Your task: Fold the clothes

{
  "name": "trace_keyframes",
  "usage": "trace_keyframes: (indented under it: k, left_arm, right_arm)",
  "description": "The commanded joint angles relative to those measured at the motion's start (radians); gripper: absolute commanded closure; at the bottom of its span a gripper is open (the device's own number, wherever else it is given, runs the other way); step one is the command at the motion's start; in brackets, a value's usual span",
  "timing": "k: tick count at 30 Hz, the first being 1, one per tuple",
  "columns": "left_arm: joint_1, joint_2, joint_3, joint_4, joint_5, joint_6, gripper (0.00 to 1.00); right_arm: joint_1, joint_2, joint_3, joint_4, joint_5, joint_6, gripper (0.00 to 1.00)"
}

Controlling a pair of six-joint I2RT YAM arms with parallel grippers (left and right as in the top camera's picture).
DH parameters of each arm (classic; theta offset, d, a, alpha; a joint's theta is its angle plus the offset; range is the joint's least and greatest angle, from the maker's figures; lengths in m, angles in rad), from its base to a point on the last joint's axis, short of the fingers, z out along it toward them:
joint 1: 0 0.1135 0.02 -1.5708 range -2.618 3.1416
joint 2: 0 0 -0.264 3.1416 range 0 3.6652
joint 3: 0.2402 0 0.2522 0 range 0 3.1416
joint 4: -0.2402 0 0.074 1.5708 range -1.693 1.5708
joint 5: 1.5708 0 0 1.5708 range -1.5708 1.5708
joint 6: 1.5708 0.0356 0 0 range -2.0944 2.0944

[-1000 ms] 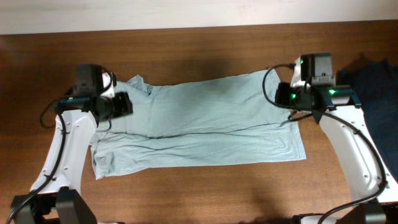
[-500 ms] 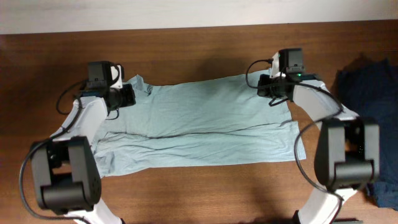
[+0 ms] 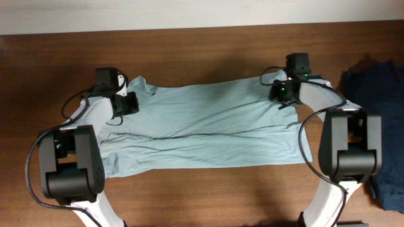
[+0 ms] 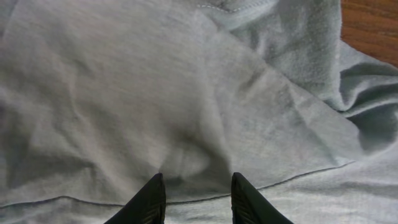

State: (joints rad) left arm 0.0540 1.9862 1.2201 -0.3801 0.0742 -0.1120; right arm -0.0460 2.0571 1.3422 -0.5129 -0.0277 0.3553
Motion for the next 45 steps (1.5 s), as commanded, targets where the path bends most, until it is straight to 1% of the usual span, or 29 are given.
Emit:
trace_keyframes:
  k: [1,5,6,8,9,10,11,12,15,17,21,24,25,28,32,36,38,40,43,45]
  left_arm:
    - [0.015,0.029,0.001,0.005,-0.030,0.013,0.65]
    - [0.016,0.026,0.017,0.006,-0.016,0.013,0.60]
    - [0.016,0.023,0.030,0.001,-0.001,0.013,0.57]
    - [0.016,0.008,0.062,-0.013,0.036,0.014,0.51]
    - [0.016,-0.011,0.096,-0.028,0.061,0.014,0.43]
    - [0.016,-0.021,0.116,-0.040,0.068,0.013,0.41]
    - [0.016,-0.035,0.148,-0.064,0.069,0.013,0.38]
    - [0.014,-0.046,0.179,-0.087,0.069,0.013,0.37]
    - [0.014,-0.059,0.236,-0.119,0.069,0.013,0.35]
    - [0.014,-0.061,0.268,-0.103,0.076,0.038,0.32]
    - [0.014,-0.044,0.268,-0.023,0.125,0.146,0.32]
    - [0.014,-0.001,0.268,0.013,0.135,0.190,0.32]
    - [0.014,0.029,0.268,0.028,0.170,0.228,0.34]
    - [0.014,0.080,0.268,0.088,0.256,0.291,0.39]
    - [-0.011,0.140,0.268,0.182,0.281,0.336,0.40]
    - [-0.064,0.195,0.268,0.241,0.274,0.418,0.40]
    - [-0.079,0.210,0.268,0.251,0.256,0.425,0.41]
    - [-0.089,0.221,0.268,0.251,0.211,0.425,0.42]
    - [-0.092,0.226,0.268,0.227,0.130,0.470,0.43]
    - [-0.087,0.226,0.268,0.214,0.086,0.472,0.43]
  right_arm:
    - [-0.066,0.031,-0.021,-0.030,0.096,0.019,0.93]
    - [-0.085,0.019,0.003,-0.034,-0.046,-0.065,0.92]
    - [-0.085,0.009,0.015,-0.038,-0.076,-0.071,0.91]
    - [-0.085,-0.018,0.042,-0.054,-0.122,-0.086,0.85]
    - [-0.085,-0.047,0.060,-0.064,-0.166,-0.114,0.75]
    - [-0.085,-0.061,0.068,-0.071,-0.180,-0.116,0.69]
    - [-0.085,-0.086,0.084,-0.090,-0.190,-0.116,0.61]
    - [-0.085,-0.103,0.098,-0.107,-0.191,-0.116,0.58]
    - [-0.085,-0.140,0.123,-0.142,-0.192,-0.116,0.53]
    - [-0.085,-0.182,0.136,-0.174,-0.229,-0.116,0.51]
    - [-0.085,-0.207,0.137,-0.219,-0.311,-0.117,0.51]
    - [-0.085,-0.207,0.136,-0.256,-0.399,-0.178,0.51]
    - [-0.085,-0.207,0.136,-0.271,-0.438,-0.211,0.51]
    - [-0.085,-0.207,0.136,-0.302,-0.504,-0.251,0.51]
    - [-0.085,-0.207,0.136,-0.343,-0.549,-0.278,0.50]
    - [-0.085,-0.207,0.136,-0.383,-0.549,-0.299,0.50]
    - [-0.085,-0.207,0.136,-0.396,-0.548,-0.299,0.48]
    - [-0.085,-0.207,0.136,-0.404,-0.548,-0.299,0.47]
    - [-0.085,-0.207,0.136,-0.409,-0.548,-0.299,0.47]
    - [-0.085,-0.207,0.136,-0.414,-0.548,-0.299,0.47]
